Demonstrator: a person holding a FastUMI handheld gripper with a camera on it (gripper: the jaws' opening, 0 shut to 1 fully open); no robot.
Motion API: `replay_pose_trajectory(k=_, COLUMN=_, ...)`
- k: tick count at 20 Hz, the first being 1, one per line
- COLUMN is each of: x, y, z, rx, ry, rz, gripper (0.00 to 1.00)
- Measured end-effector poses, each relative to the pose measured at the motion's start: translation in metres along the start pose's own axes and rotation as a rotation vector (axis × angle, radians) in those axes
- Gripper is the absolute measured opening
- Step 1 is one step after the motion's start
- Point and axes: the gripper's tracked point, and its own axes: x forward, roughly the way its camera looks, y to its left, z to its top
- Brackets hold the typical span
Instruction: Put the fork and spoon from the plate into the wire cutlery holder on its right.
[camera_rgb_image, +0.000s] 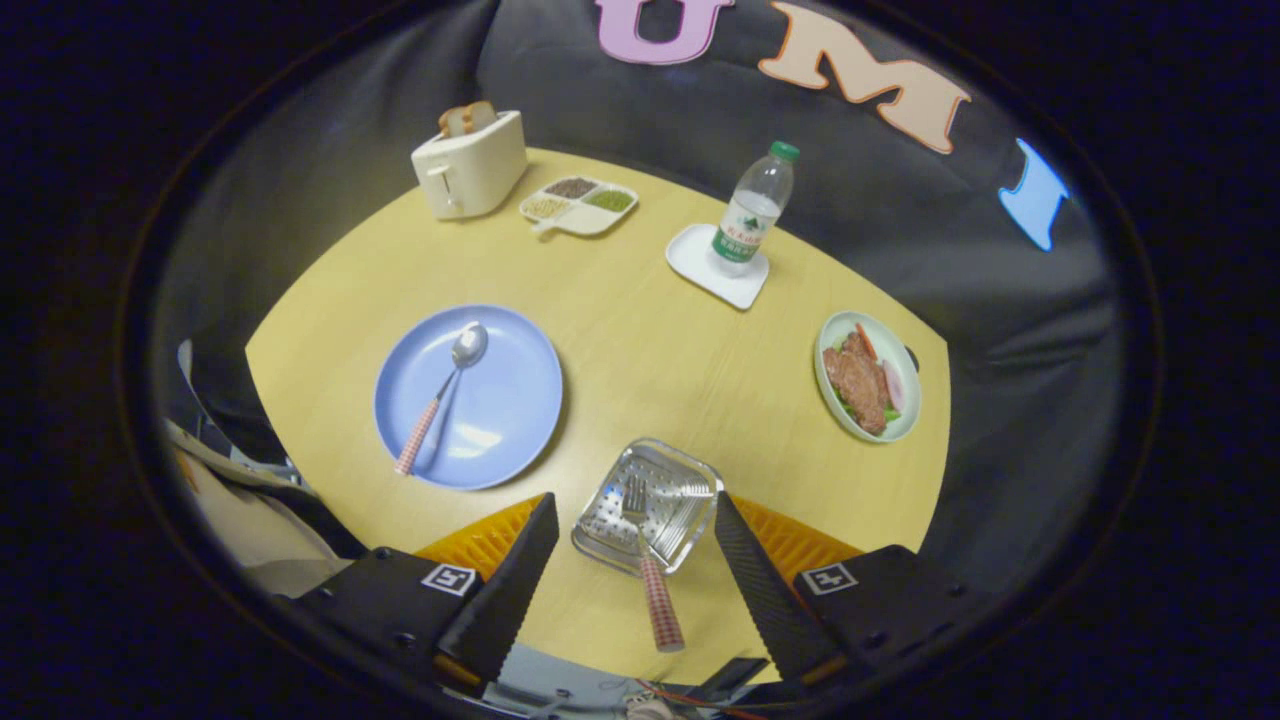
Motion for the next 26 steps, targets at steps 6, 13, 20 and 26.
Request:
replay_pose_trajectory(k=6, x=-0.013, y=0.021, z=0.025, rx=0.101, ry=-0.227, rz=-0.043, gripper=1.00)
replay_pose_trajectory(k=13, x=-0.030, y=0.050, z=0.051, rx=0.152, ry=-0.463, rz=-0.068, gripper=1.00)
replay_pose_trajectory(k=20, x=-0.006, y=0.107, z=0.044, rx=0.188, ry=-0.490, rz=-0.024, gripper=1.00)
replay_pose_trajectory(k=26, x=0.032, y=0.141, z=0.030, rx=0.162, ry=-0.456, rz=-0.012, gripper=1.00)
